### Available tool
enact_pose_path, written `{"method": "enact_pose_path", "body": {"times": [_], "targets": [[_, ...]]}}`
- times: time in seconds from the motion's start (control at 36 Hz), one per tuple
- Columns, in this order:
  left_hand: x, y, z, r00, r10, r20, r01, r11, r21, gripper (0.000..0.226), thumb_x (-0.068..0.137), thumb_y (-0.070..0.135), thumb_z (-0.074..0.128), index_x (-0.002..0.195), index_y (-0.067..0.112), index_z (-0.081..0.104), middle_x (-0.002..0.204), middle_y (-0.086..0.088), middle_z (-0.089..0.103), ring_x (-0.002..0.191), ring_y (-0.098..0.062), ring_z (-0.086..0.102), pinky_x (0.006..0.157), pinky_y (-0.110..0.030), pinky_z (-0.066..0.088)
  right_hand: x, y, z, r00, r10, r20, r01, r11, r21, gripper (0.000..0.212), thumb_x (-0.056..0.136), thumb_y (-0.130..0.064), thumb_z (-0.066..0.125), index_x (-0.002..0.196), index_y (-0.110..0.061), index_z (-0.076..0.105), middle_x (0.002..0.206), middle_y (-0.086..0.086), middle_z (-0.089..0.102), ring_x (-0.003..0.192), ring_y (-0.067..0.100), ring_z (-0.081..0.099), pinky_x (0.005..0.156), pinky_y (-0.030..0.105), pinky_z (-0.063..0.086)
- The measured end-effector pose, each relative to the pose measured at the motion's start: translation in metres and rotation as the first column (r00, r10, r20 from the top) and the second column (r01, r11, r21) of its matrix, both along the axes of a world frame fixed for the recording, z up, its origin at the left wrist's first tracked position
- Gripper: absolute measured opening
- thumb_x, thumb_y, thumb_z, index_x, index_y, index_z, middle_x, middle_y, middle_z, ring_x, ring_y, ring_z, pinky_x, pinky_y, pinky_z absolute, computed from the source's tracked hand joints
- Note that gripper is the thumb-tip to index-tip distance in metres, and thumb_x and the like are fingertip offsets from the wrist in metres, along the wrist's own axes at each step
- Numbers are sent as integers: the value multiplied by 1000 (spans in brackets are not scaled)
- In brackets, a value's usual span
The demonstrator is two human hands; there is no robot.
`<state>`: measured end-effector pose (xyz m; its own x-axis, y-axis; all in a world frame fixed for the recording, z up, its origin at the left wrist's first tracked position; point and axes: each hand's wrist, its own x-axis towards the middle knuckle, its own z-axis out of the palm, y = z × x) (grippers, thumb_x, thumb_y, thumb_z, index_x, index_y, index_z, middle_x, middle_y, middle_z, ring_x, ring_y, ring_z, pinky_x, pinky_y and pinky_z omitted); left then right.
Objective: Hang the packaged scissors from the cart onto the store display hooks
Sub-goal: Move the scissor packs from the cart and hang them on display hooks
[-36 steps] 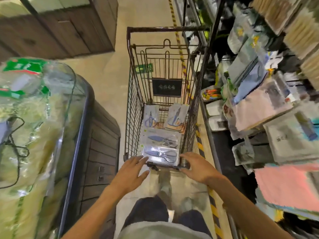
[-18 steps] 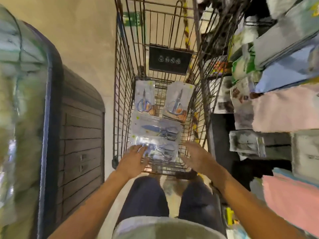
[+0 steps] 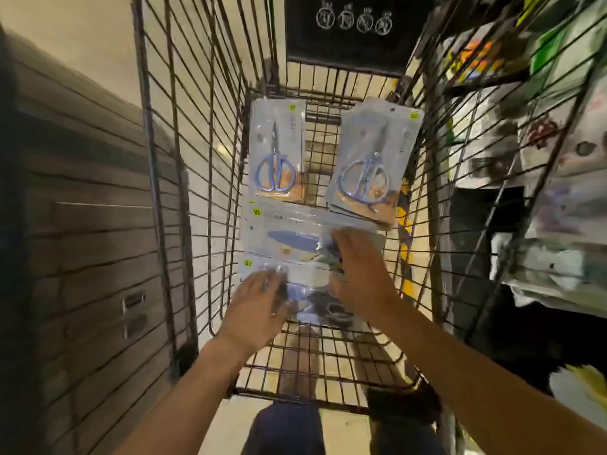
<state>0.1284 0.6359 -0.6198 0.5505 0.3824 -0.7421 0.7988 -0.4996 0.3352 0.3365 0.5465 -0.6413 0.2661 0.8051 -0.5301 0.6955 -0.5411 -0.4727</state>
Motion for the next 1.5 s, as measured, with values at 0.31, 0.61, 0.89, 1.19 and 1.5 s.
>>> {"method": "enact_pose_path", "body": {"times": [0.31, 0.61, 0.89, 1.19, 1.5], "targets": [[-2, 5, -9, 994, 95, -56, -98, 994, -56, 91, 79, 70, 14, 159, 29, 21, 168, 2, 17, 155, -19, 8, 127, -33, 6, 0, 15, -26, 985, -78, 157, 52, 985, 163, 67, 75, -16, 82, 136, -14, 53, 128, 10, 57, 118, 30, 50, 100, 41, 42], [-2, 8, 0, 977, 211, -5, -210, 966, -150, 66, 100, 47, 50, 158, 31, 24, 159, 5, 35, 147, -17, 27, 122, -41, 26, 32, 28, 4, 982, 176, -62, -178, 983, -33, 66, 97, -27, 61, 154, -40, 30, 136, 1, 56, 124, 23, 53, 95, 39, 50], [41, 20, 42, 450, 885, 118, -691, 429, -582, 80, 93, 21, 70, 154, 48, 26, 128, 15, 66, 116, -1, 65, 89, -20, 56, 24, 13, 48, 670, -359, -650, 439, 897, -44, 79, 97, -20, 66, 155, -46, 19, 149, -22, 42, 131, -6, 48, 107, 23, 45], [40, 17, 39, 144, 981, 132, -725, 196, -660, 108, 78, -8, 78, 151, 54, 29, 148, 5, 57, 126, -18, 63, 98, -47, 57, -10, 5, 37, 468, -420, -777, 351, 896, -272, 86, 95, -4, 66, 151, -42, 13, 122, -17, 67, 109, 0, 67, 85, 14, 53], [17, 34, 59, 442, 787, 430, -758, 584, -289, 106, 85, -16, 68, 160, 39, 18, 161, 33, 21, 142, 21, 20, 108, 2, 23, -16, -19, -9, 917, -120, -380, 75, 989, -129, 90, 78, -19, 77, 153, -34, 30, 148, 1, 48, 132, 19, 51, 105, 42, 50]]}}
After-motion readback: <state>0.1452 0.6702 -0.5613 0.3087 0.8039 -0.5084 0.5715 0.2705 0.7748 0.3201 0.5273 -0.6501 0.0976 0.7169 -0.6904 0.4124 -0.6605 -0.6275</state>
